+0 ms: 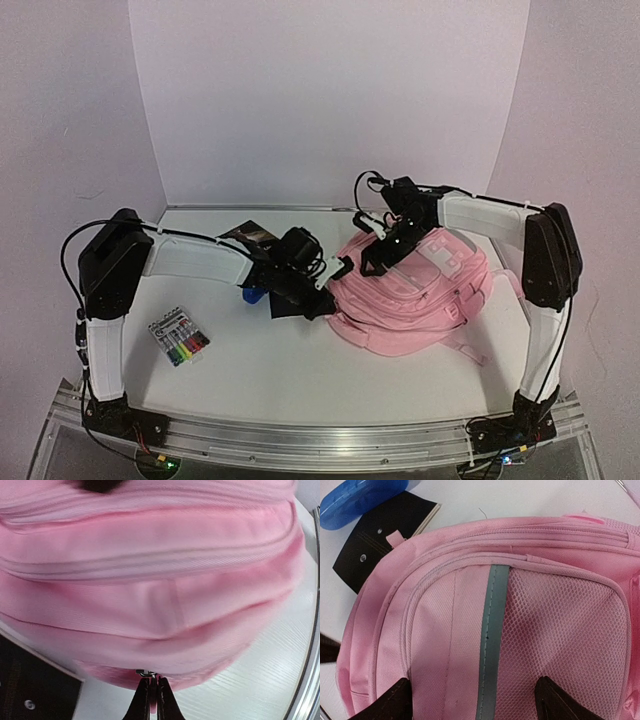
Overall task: Pack the student bag
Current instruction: Zip the student bag at the center of the board, then adjust the student bag at the center of the board.
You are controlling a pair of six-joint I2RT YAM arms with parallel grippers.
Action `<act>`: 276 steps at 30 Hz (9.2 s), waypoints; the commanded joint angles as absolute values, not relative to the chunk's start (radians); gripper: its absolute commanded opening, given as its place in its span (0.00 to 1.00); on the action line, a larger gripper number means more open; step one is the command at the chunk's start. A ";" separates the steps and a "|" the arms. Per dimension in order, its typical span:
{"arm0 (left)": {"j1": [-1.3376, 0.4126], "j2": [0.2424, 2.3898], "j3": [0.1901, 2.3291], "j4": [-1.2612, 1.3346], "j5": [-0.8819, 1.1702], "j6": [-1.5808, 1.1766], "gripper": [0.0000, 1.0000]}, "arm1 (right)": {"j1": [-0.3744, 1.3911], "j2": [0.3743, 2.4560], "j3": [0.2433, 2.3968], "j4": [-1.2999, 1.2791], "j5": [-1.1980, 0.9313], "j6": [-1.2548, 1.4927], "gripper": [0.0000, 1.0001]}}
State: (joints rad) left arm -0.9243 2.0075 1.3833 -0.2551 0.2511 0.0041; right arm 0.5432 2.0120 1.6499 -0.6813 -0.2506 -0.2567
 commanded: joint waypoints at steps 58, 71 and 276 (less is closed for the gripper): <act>-1.007 2.031 1.469 -0.305 0.191 -0.105 0.00 | 0.259 1.851 1.822 -0.883 -0.488 -0.242 0.98; -0.913 2.102 1.559 -0.325 0.258 -0.073 0.00 | -0.055 2.167 2.047 -1.123 -0.444 -0.405 0.98; -0.951 1.672 1.253 -0.285 -0.251 -0.575 1.00 | 0.540 1.746 1.405 -0.812 -0.473 -0.610 0.00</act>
State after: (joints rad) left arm -0.9992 1.6936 1.2336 -0.2700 -0.2392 -0.4969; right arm 0.5339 1.8769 1.4693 -0.7137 -0.5181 -0.4376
